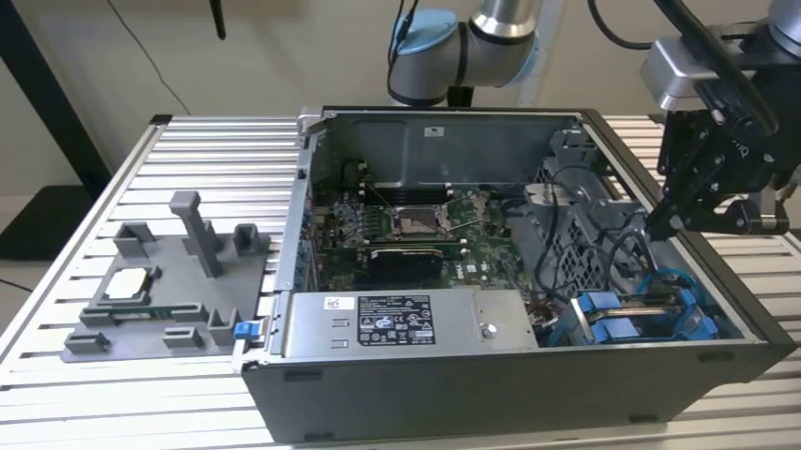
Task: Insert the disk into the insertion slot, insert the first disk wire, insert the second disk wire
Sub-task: 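Insert the second disk wire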
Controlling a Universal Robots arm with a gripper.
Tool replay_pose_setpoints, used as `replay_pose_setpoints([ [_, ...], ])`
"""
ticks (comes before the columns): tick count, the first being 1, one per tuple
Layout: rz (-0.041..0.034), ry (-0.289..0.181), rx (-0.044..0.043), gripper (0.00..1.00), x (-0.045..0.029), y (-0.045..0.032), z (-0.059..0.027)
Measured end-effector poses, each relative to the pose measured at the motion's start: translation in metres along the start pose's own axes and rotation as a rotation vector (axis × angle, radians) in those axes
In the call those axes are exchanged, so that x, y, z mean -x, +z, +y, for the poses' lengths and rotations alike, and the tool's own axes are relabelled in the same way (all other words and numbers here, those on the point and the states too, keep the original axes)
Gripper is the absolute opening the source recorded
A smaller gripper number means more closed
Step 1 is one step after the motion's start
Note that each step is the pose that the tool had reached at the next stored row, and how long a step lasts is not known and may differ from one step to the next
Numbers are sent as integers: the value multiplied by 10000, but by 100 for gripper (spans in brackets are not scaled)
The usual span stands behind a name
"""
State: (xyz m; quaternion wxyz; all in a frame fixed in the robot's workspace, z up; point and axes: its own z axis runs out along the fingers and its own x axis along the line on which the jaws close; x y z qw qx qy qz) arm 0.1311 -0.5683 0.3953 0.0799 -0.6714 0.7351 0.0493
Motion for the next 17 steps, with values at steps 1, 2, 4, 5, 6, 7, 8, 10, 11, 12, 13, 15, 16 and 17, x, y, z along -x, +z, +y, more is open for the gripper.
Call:
replay_pose_setpoints([
  [1,0,0,0,0,-1,3,0],
  [2,0,1,0,0,-2,6,0],
  [4,4,0,0,0,-3,12,0],
  [5,4,0,0,0,-4,16,1],
  [6,6,0,0,0,-4,18,1],
  [7,8,0,-1,0,-5,21,1],
  [8,10,0,-1,0,-5,24,1],
  [10,16,0,-1,0,-7,29,1],
  [11,20,-1,-2,0,-7,32,1],
  [12,25,-1,-2,0,-7,35,1],
  [13,29,-1,-3,0,-8,37,1],
  [15,41,-2,-3,0,-9,42,1],
  [16,47,-2,-4,0,-10,44,2],
  [17,53,-3,-4,0,-10,46,2],
])
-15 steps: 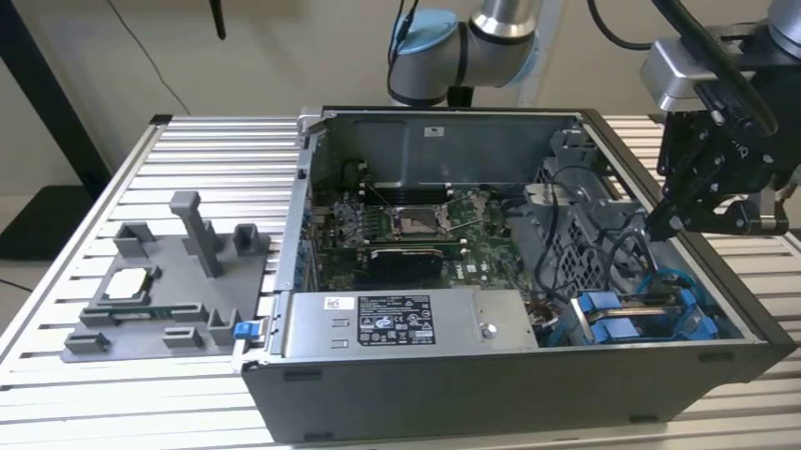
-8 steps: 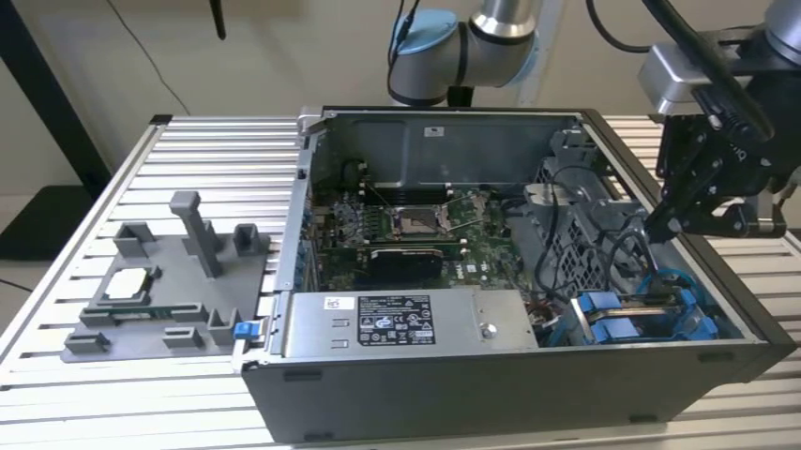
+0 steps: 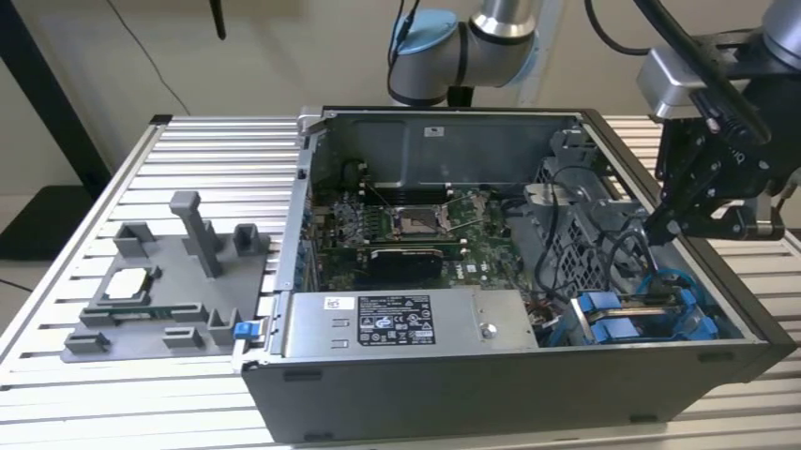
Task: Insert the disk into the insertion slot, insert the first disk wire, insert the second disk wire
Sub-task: 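Insert the second disk wire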
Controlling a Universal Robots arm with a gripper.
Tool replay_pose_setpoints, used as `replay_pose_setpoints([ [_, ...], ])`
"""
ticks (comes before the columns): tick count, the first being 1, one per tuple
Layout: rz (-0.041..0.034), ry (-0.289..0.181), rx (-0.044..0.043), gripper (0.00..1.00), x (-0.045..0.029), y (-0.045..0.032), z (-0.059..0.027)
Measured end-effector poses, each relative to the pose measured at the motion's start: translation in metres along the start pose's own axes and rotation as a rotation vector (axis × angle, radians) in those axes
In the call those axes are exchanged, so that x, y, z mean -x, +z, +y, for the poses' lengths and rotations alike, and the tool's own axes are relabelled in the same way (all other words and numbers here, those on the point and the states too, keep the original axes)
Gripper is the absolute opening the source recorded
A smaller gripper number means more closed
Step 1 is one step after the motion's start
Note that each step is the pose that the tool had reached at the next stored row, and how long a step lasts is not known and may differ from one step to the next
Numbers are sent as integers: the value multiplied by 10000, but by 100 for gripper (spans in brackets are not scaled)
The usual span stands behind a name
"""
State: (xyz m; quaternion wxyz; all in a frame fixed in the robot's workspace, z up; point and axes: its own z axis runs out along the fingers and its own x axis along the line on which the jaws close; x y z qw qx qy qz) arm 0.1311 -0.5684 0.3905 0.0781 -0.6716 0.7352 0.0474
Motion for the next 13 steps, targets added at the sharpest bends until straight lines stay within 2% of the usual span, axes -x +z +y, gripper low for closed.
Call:
replay_pose_setpoints([
  [8,62,-3,-6,0,-3,16,1],
  [13,67,-3,-6,0,-4,24,1],
])
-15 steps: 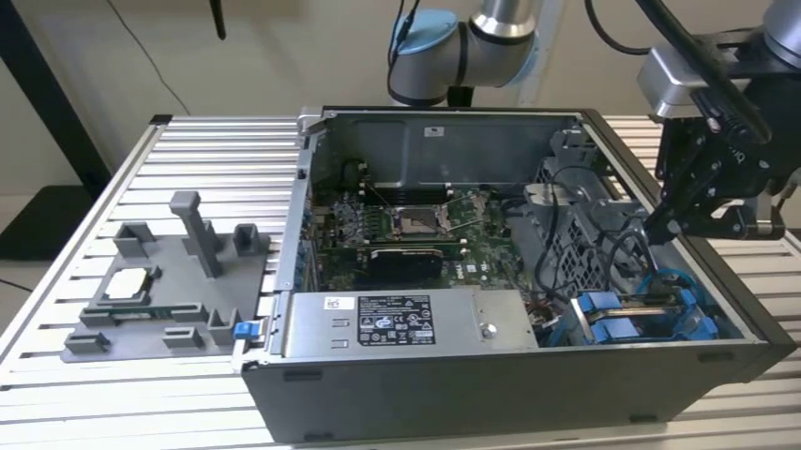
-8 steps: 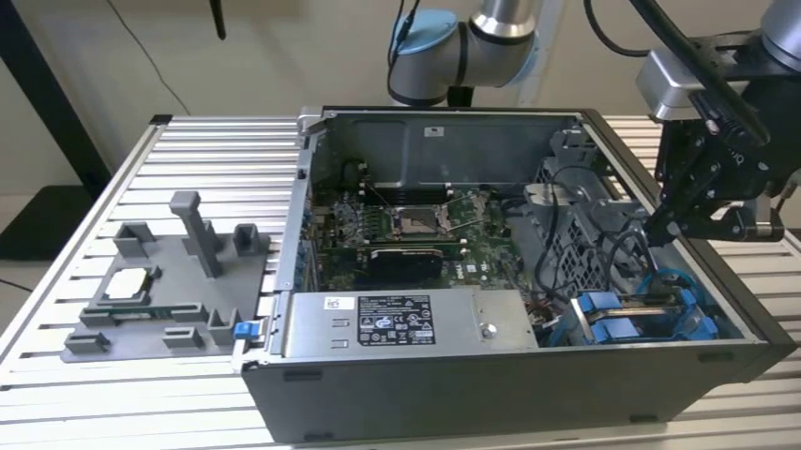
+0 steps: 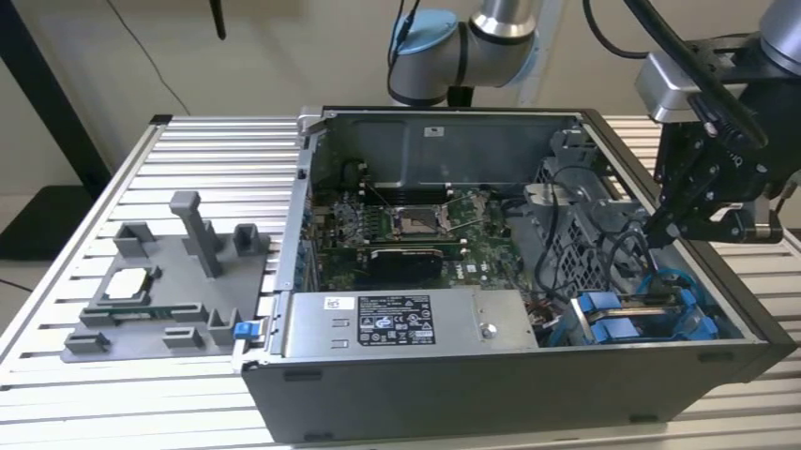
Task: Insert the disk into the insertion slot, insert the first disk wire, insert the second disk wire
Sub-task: 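Insert the second disk wire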
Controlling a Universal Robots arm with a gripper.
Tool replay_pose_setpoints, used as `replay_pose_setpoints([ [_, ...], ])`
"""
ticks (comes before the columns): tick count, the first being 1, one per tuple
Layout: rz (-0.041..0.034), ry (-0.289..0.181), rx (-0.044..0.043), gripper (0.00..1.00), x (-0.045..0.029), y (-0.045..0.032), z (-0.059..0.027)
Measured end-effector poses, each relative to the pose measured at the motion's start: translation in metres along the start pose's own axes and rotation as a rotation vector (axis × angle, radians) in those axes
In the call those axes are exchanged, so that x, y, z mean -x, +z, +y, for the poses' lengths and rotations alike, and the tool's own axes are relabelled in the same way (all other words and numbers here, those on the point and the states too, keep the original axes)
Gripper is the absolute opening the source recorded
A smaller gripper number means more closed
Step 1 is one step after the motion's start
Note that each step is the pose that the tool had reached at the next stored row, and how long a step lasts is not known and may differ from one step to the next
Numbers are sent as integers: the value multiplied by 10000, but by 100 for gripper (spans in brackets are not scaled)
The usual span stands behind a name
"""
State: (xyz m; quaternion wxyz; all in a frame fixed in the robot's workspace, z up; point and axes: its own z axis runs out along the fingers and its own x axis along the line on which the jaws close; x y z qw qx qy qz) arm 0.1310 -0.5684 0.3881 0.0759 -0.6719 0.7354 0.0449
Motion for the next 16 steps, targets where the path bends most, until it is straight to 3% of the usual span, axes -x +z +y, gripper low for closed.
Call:
replay_pose_setpoints([
  [16,72,-2,-1,0,-16,64,2],
])
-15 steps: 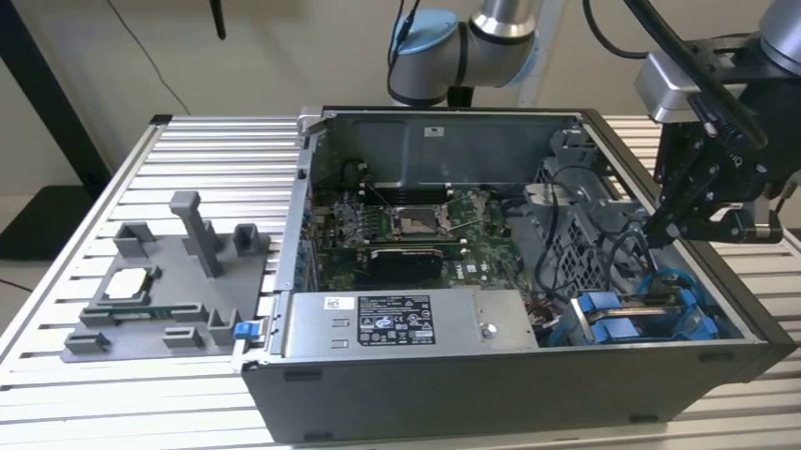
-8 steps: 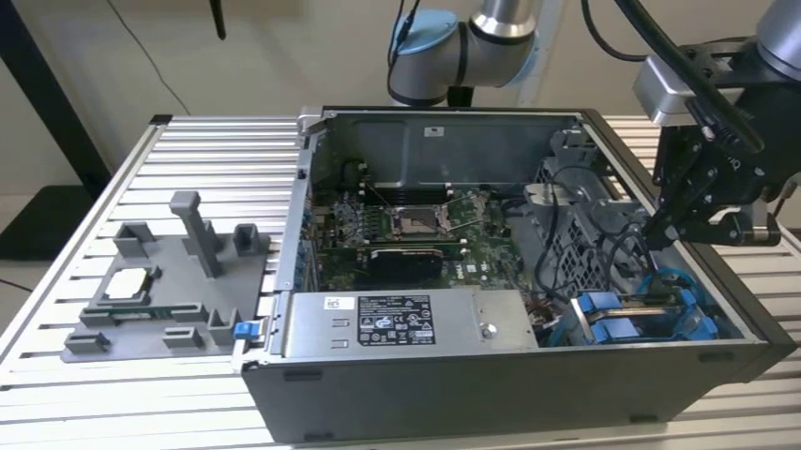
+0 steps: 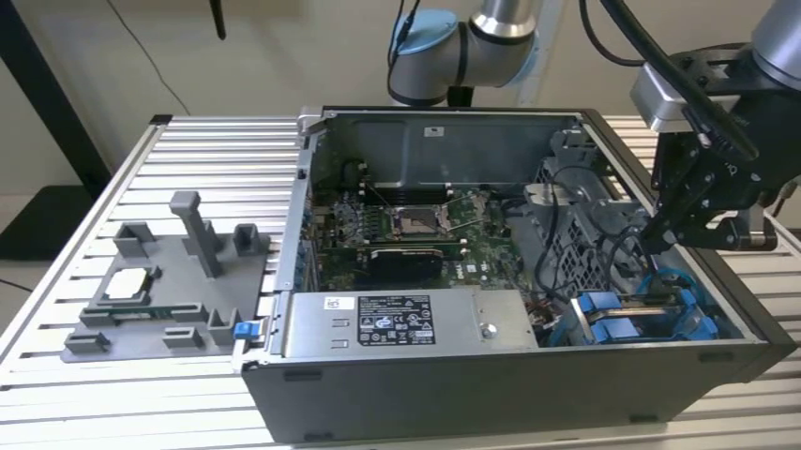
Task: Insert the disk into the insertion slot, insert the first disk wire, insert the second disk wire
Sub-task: 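Insert the second disk wire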
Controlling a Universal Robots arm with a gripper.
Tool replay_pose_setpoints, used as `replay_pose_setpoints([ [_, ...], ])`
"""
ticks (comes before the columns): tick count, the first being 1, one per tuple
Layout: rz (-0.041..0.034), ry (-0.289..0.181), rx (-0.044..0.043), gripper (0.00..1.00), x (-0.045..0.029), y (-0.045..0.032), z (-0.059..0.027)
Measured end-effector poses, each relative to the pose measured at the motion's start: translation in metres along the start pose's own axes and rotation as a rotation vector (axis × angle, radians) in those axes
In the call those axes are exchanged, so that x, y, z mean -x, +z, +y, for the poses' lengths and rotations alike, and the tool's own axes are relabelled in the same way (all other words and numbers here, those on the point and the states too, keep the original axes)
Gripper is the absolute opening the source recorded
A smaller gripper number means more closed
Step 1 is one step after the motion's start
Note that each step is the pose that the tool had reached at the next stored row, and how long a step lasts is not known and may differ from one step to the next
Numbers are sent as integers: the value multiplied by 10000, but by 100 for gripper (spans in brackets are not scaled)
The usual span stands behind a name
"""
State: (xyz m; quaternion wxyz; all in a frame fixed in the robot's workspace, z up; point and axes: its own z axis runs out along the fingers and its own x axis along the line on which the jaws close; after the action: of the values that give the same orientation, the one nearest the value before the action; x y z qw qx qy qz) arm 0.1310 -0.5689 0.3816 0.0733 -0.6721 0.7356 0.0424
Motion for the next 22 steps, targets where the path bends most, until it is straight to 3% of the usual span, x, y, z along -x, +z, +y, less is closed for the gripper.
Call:
replay_pose_setpoints([
  [7,-3,1,7,0,-9,-37,37],
  [14,-2,1,6,0,-43,-50,190],
  [22,1,-3,11,0,-115,-12,212],
])
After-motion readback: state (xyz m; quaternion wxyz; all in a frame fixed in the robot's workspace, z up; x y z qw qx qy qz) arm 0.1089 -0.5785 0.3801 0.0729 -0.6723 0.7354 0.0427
